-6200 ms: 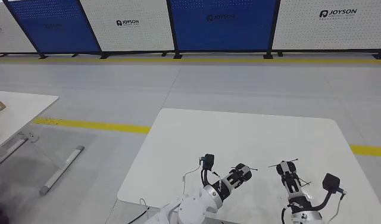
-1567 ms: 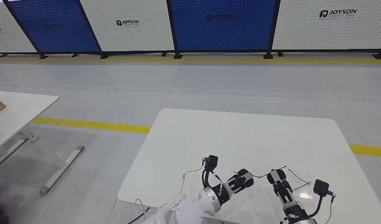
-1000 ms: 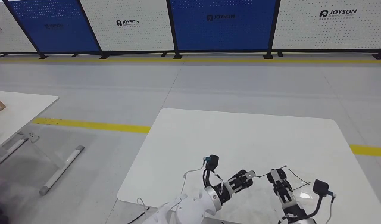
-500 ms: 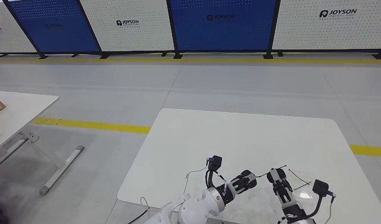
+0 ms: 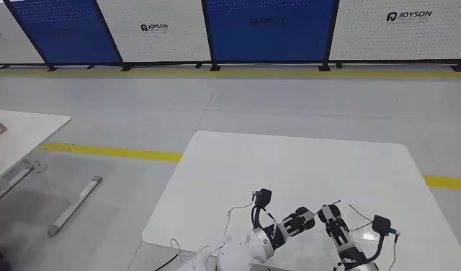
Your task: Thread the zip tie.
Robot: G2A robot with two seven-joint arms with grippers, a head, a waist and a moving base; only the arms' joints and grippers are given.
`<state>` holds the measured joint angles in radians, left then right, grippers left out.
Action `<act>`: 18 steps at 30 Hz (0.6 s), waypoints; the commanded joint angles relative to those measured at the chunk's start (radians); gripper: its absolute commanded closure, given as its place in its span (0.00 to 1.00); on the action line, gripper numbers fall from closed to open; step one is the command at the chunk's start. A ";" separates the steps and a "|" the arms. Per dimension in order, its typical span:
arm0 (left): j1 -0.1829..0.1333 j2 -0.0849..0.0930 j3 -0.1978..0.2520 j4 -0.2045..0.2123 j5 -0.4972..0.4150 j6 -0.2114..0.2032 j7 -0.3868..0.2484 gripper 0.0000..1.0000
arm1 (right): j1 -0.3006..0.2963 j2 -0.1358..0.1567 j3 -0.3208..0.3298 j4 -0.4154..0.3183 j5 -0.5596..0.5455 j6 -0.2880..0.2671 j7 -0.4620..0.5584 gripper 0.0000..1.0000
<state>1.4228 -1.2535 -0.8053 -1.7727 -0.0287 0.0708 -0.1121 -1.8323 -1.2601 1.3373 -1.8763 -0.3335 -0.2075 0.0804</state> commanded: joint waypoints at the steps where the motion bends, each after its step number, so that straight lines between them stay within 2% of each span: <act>1: 0.002 0.001 -0.003 -0.001 -0.001 -0.006 -0.003 1.00 | -0.001 0.000 0.006 -0.001 0.031 -0.013 0.004 1.00; 9: 0.012 0.003 -0.014 -0.008 0.010 -0.001 0.007 1.00 | -0.014 0.004 0.031 -0.009 0.082 -0.050 0.027 1.00; 15: 0.015 0.002 -0.015 -0.016 0.005 -0.033 -0.002 1.00 | -0.006 0.005 0.020 -0.003 0.084 -0.044 0.059 1.00; 18: 0.015 0.002 -0.015 -0.015 0.006 -0.036 -0.003 1.00 | 0.000 0.006 0.018 0.004 0.095 -0.048 0.073 1.00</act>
<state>1.4378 -1.2513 -0.8198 -1.7880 -0.0226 0.0349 -0.1144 -1.8338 -1.2546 1.3553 -1.8746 -0.2374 -0.2559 0.1517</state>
